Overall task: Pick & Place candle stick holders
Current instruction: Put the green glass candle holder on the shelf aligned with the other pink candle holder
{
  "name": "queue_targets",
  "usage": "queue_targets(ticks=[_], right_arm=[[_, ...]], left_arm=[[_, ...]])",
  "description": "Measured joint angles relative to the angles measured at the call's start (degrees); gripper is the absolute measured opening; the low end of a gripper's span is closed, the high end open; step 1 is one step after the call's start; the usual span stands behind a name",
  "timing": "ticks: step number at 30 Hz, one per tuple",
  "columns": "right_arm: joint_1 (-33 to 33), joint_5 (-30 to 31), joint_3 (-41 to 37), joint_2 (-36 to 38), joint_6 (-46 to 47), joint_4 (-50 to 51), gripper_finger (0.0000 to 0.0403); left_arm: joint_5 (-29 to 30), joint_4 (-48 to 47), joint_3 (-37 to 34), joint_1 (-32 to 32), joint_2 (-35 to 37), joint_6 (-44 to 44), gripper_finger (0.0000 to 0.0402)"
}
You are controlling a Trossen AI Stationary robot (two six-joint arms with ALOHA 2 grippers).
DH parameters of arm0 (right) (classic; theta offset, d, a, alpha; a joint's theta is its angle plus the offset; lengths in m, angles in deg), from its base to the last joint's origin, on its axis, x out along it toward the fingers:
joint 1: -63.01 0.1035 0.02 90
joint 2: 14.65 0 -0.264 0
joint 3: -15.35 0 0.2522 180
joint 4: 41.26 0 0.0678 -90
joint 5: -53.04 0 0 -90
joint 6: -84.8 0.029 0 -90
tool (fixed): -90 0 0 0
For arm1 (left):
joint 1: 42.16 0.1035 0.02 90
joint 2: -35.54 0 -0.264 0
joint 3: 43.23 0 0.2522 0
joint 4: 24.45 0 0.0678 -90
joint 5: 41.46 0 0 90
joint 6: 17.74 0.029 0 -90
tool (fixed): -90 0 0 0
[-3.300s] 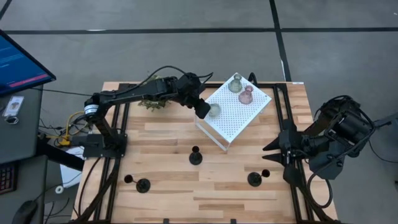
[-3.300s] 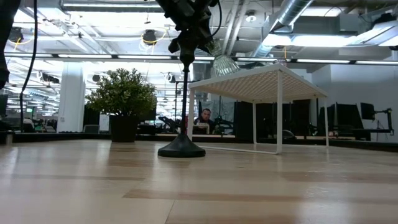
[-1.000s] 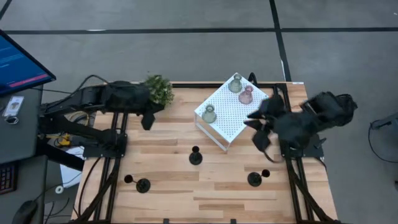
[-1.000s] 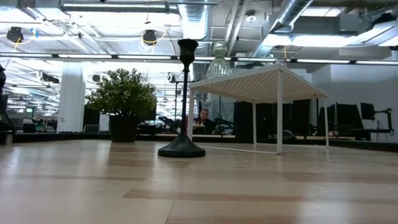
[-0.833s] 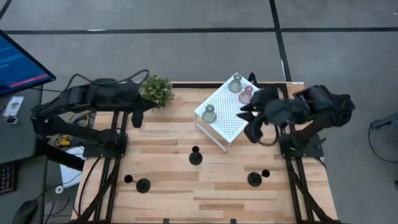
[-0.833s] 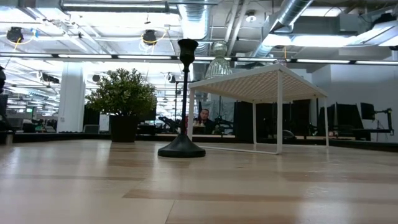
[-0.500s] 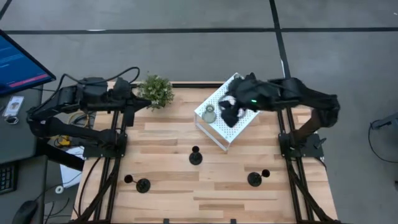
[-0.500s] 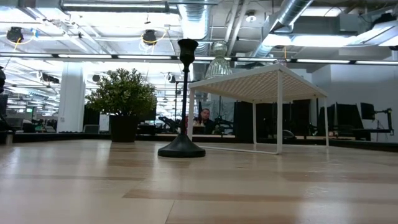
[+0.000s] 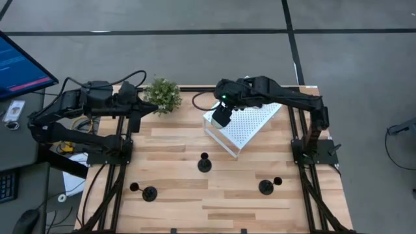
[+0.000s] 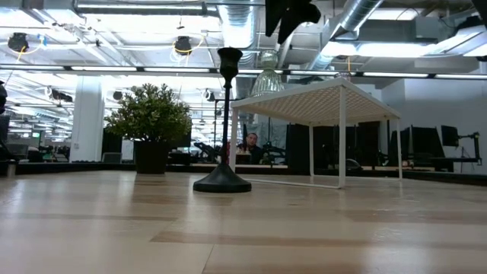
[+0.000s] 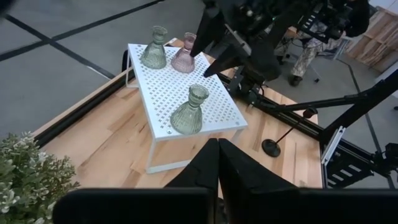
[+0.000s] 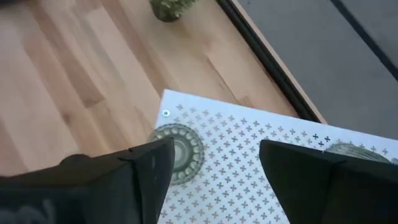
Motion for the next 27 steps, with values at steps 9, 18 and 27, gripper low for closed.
queue_targets(ticks=[9, 18, 27], right_arm=[[-1.64, -8.42, 0.06, -0.64, -2.71, 0.78, 0.0228], [-2.78, -8.42, 0.06, -2.70, -5.08, 1.38, 0.0227], [-3.20, -9.91, 0.01, -5.48, -6.80, 4.85, 0.0227]], left_arm=[[0.02, -0.02, 0.00, 0.00, -0.02, 0.02, 0.0004], [0.09, -0.02, 0.00, 0.00, -0.04, 0.02, 0.0007], [-0.50, -0.03, 0.00, 0.00, -0.04, 0.03, 0.0009]])
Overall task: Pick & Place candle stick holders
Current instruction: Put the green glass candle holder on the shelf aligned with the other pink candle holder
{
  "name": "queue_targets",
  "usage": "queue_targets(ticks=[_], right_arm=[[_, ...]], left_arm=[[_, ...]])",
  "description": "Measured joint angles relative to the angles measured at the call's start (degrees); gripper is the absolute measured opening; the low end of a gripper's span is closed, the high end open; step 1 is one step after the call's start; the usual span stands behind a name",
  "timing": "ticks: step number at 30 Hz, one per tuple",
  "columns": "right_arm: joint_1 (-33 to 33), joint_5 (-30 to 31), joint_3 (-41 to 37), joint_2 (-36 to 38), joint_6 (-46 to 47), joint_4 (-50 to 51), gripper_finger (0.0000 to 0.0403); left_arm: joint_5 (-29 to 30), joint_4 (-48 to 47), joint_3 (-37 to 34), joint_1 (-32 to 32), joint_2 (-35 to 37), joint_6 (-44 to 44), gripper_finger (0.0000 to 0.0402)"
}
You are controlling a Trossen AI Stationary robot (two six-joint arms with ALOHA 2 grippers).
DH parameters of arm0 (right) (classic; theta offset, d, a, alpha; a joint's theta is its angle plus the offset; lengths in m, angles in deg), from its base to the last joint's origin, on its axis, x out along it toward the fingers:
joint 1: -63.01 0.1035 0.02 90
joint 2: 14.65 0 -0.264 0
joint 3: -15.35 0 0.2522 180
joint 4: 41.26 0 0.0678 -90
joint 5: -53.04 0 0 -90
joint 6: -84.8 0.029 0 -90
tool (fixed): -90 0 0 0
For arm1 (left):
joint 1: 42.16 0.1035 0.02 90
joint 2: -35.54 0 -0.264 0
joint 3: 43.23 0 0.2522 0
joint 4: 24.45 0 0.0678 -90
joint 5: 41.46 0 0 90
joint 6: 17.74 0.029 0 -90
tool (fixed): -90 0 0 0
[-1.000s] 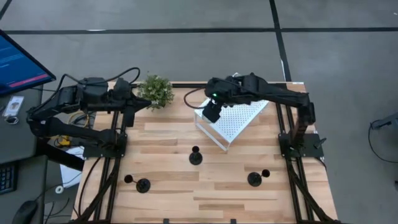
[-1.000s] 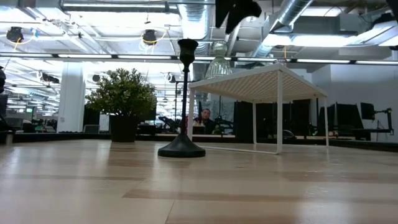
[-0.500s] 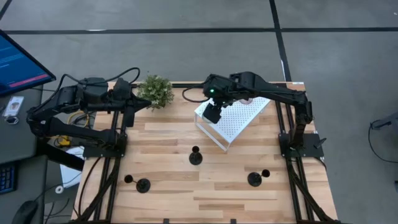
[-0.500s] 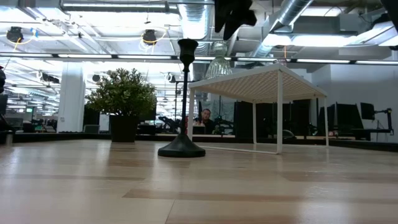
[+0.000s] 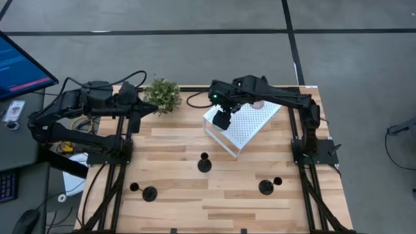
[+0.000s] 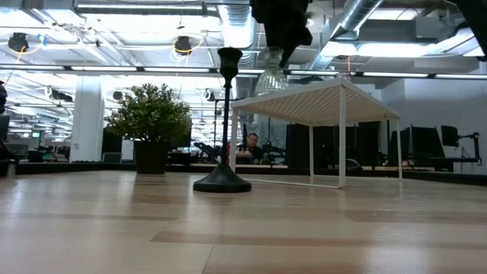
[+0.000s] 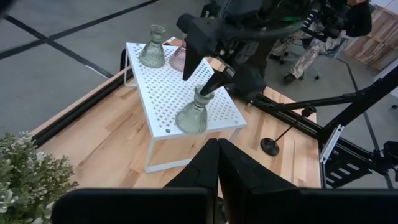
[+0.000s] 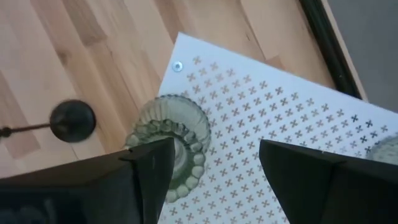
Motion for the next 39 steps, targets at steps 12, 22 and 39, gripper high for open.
queue_targets(ticks=[12, 22, 39], right_arm=[[-0.33, -2.64, 0.14, -0.55, -1.24, 2.19, 0.0108], [-0.30, -4.96, 0.21, 0.39, 1.08, 2.43, 0.0021], [1.26, -2.95, -0.58, 15.06, 8.71, 9.34, 0.0015]], left_arm=[[-0.04, 0.01, 0.00, 0.00, 0.02, 0.01, 0.0009], [-0.07, 0.01, 0.00, 0.00, 0.00, 0.01, 0.0008], [-0.07, 0.04, 0.00, 0.02, 0.00, 1.30, 0.0004]])
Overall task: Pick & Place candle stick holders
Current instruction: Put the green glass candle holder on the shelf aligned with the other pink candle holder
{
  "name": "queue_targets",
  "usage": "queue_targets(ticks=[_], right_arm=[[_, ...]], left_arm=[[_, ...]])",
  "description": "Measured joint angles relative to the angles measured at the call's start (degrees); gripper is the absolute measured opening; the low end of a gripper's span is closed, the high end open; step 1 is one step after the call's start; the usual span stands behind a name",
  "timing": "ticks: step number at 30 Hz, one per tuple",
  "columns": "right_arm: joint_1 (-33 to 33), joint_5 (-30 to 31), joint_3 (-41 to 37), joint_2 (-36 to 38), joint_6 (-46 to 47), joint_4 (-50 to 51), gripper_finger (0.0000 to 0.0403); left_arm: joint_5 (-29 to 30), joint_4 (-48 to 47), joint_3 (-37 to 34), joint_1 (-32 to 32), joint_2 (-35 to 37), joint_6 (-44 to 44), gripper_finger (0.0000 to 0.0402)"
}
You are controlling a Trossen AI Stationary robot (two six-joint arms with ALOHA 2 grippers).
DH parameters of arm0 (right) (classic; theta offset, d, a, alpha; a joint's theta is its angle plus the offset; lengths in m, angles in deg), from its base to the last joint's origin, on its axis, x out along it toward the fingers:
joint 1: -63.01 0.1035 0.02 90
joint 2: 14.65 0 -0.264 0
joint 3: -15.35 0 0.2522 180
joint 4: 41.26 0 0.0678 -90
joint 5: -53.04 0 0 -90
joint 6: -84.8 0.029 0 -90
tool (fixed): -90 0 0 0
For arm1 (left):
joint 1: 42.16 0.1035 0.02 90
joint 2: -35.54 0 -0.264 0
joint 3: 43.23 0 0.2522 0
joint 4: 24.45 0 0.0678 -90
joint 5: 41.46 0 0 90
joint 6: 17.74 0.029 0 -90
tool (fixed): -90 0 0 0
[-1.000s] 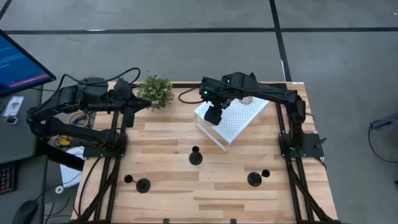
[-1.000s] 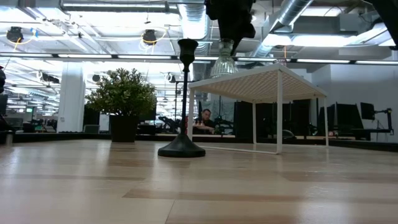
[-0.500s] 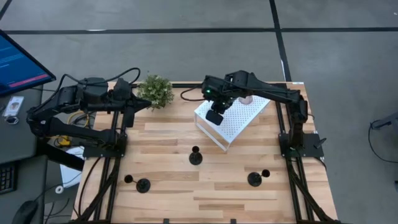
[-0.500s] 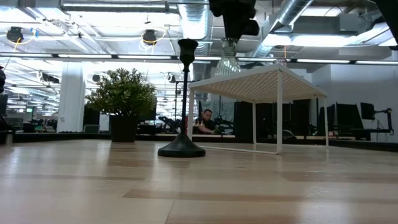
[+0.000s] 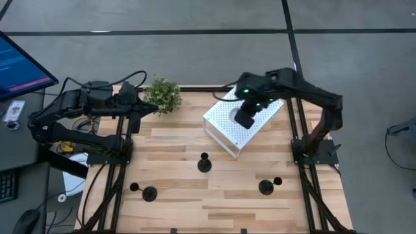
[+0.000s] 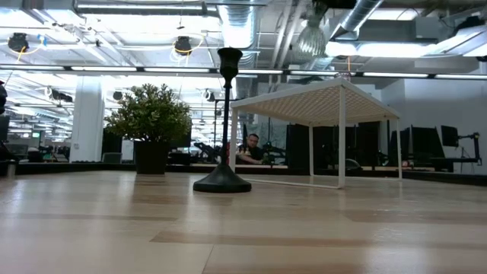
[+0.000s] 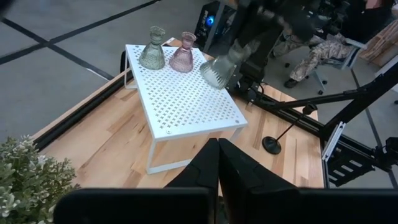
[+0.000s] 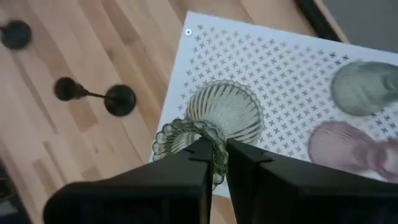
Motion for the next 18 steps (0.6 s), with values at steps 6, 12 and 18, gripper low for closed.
queue_targets(ticks=[6, 12, 18], right_arm=[[-2.58, 3.32, -4.04, 7.08, 4.09, -0.11, 0.0015], [-4.21, 3.10, -19.02, 16.83, 10.03, 0.07, 0.0015], [-4.76, 3.05, -29.52, 23.72, 14.91, 0.11, 0.0015]], left_arm=[[0.02, 0.01, 0.00, 0.00, 0.00, 0.02, 0.0007], [0.10, 0.01, 0.00, 0.00, 0.00, 0.02, 0.0005], [1.36, 0.01, 0.00, 0.00, 0.00, 0.24, 0.0008]])
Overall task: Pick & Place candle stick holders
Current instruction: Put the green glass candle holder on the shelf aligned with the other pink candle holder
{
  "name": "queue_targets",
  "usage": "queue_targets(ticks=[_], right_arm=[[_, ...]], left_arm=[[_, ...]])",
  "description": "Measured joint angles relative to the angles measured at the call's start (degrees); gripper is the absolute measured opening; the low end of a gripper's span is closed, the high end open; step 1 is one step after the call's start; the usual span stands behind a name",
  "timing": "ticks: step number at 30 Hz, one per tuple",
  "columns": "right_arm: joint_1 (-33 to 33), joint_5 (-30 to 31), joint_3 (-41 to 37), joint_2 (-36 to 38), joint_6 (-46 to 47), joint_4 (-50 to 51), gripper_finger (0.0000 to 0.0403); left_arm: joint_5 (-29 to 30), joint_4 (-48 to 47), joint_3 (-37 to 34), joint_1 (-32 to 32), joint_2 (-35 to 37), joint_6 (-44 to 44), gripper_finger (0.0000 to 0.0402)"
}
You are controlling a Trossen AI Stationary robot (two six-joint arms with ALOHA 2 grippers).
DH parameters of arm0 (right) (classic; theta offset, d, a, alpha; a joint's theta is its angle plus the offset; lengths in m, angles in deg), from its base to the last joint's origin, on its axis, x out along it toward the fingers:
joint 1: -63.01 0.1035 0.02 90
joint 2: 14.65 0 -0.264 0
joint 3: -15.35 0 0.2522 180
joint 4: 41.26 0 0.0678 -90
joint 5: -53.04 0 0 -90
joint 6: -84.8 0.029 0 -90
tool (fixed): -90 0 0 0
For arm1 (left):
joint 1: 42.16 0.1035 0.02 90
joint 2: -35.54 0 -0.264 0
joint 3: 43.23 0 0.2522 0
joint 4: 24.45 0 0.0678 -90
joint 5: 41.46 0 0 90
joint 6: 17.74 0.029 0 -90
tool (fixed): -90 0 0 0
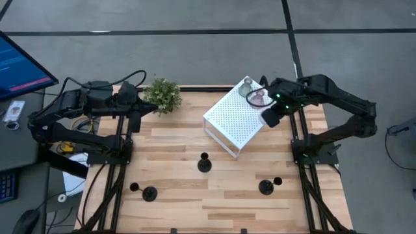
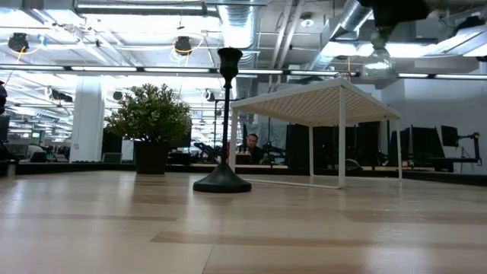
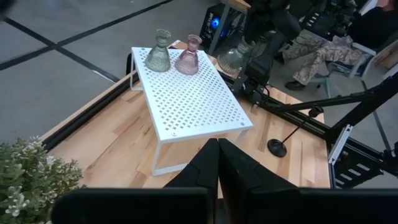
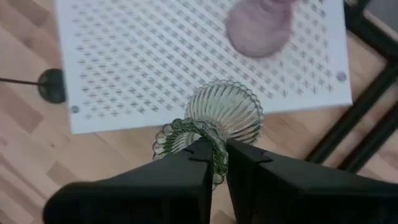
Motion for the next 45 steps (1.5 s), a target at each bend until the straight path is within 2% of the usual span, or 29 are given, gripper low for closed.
queue_targets(ticks=[6, 24, 34, 45], right_arm=[[-4.49, 0.20, -3.65, 1.45, -0.99, -0.19, 0.0015], [-15.11, -0.46, -3.84, -1.60, -12.31, -3.03, 0.0015], [-17.55, -5.55, -8.80, -0.26, -14.80, -8.89, 0.0015], [-19.02, -6.15, -8.82, -0.28, -16.28, -8.59, 0.0015]], left_arm=[[0.42, 0.02, 0.00, 0.00, 0.00, 0.00, 0.0004], [1.05, 0.02, 0.00, 0.00, 0.00, -0.02, 0.0005], [1.05, 0.04, 0.00, 0.00, 0.00, -0.02, 0.0004], [1.05, 0.04, 0.00, 0.00, 0.00, -0.03, 0.0004]])
